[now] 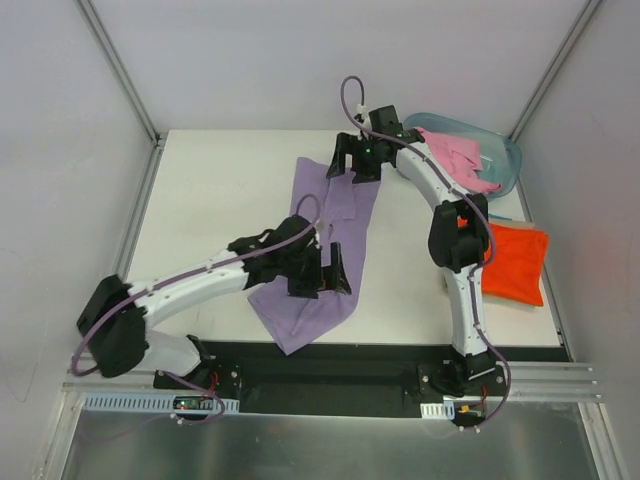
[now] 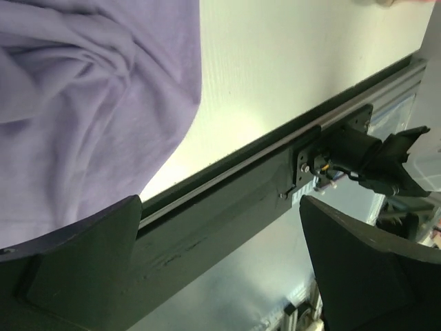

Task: Fold and stack the t-shirts
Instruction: Rotate the tshirt 90 degrees

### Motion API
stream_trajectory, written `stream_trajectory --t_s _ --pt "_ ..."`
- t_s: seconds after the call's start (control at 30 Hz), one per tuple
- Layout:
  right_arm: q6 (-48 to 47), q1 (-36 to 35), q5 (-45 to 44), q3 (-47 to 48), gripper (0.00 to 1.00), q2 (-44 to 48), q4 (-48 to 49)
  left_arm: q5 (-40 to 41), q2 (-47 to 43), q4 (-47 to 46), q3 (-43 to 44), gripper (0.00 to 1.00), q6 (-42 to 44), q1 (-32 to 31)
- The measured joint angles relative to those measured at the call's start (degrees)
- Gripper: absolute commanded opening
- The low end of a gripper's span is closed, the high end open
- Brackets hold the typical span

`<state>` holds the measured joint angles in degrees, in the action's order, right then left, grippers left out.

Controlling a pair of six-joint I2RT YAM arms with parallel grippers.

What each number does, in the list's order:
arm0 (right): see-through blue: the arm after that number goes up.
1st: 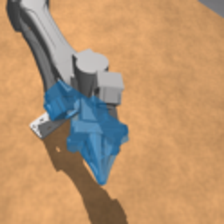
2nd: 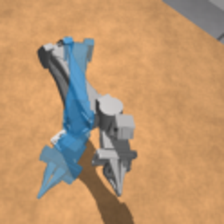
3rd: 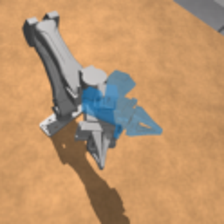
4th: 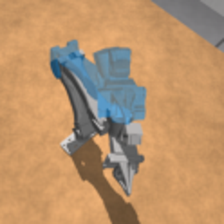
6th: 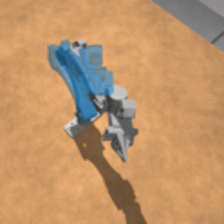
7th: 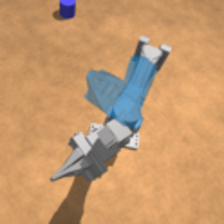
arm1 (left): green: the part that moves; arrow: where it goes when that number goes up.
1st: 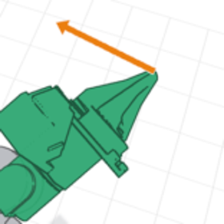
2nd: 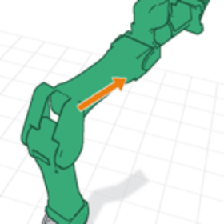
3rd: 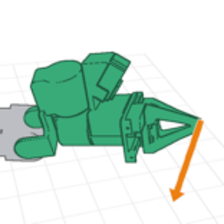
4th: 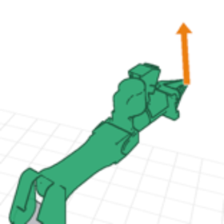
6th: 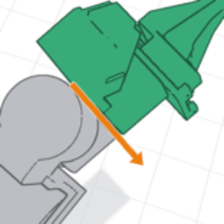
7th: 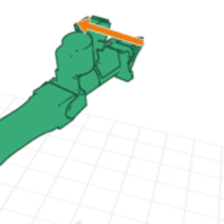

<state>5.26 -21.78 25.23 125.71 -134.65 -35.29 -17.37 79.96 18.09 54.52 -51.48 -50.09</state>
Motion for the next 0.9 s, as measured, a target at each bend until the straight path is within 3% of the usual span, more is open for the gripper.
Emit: stream_trajectory --t_s 0.17,0.3,0.43,0.6,0.9 --pt "-1.66 -2.95 -5.75 -17.92 0.97 13.99 -1.79 6.27 -11.06 2.89 -5.31 0.99 1.49 4.9" --pt "-0.57 -8.31 -8.66 -33.86 0.97 21.59 0.13 7.87 -12.7 4.76 -11.34 0.99 1.86 13.11" --pt "1.62 -12.39 -8.66 -44.7 0.97 22.99 3.02 8.48 -11.8 6.47 -15.15 0.99 2.95 14.27" --pt "3.61 -11.72 -8.52 -45.79 0.97 21.51 4.57 6.93 -8.13 3.23 -17.59 0.99 3.19 14.1" --pt "3.74 -9.75 -9.31 -38.1 0.97 16.28 3.74 0.31 -2.54 -5.03 -18.45 0.99 2.93 14.14"
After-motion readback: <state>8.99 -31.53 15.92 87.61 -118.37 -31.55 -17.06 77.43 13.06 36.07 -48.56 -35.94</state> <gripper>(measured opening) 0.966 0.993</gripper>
